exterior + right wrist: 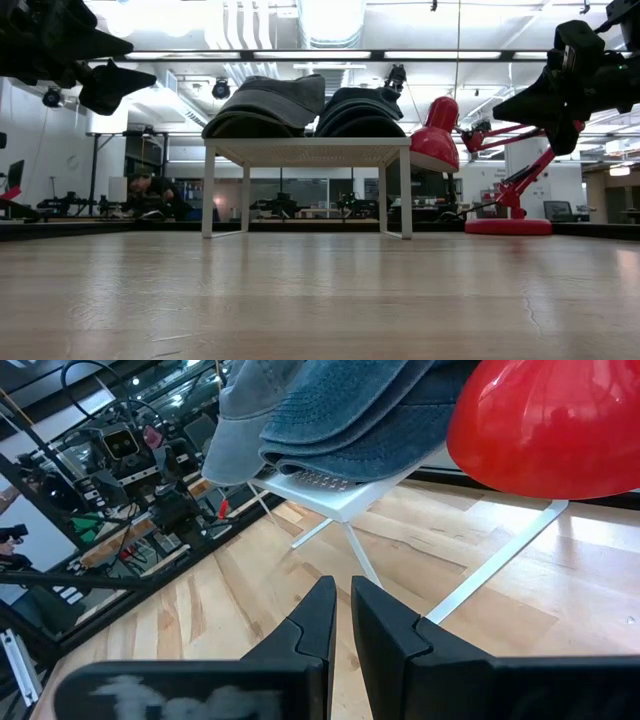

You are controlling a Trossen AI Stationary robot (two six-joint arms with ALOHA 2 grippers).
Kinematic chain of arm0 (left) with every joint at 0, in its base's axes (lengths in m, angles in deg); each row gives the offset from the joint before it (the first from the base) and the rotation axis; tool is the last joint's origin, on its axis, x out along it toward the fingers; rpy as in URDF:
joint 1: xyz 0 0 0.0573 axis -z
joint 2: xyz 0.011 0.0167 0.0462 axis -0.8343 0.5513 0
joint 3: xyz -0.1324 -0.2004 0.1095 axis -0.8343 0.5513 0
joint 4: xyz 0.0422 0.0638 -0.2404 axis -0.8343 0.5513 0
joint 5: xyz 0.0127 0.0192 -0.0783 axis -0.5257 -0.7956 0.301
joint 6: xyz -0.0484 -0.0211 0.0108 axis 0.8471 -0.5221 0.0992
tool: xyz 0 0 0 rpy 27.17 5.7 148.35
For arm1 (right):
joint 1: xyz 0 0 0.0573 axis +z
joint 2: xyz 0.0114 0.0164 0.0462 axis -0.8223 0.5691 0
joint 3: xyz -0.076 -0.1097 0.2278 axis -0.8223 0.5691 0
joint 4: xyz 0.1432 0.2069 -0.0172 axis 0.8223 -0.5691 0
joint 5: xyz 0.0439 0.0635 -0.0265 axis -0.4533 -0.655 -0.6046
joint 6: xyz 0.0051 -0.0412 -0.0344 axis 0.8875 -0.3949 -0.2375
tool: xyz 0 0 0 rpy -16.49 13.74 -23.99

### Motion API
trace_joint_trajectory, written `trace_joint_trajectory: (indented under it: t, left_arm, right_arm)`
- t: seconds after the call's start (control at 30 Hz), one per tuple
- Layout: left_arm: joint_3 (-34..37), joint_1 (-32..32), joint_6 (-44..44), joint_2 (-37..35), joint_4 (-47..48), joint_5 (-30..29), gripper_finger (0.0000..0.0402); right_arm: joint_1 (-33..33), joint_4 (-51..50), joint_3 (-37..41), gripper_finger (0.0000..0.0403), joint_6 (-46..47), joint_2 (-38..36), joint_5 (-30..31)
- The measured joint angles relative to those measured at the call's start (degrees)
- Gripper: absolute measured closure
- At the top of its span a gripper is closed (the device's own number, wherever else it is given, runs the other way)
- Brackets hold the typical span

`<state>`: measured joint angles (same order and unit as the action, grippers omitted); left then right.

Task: Pick & Place hat
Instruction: Return to Home Position

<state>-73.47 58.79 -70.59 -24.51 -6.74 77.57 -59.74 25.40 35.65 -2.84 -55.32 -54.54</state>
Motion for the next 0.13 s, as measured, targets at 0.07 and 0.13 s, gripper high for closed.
trace_joint_trajectory:
  t: [0.07,0.13]
  left_arm:
    - [0.0,0.0,0.0,0.0,0.0,0.0,0.0106]
    - [0.0,0.0,0.0,0.0,0.0,0.0,0.0106]
  right_arm:
    - [0.0,0.0,0.0,0.0369,0.0,0.0,0.0]
    - [0.0,0.0,0.0,0.0369,0.0,0.0,0.0]
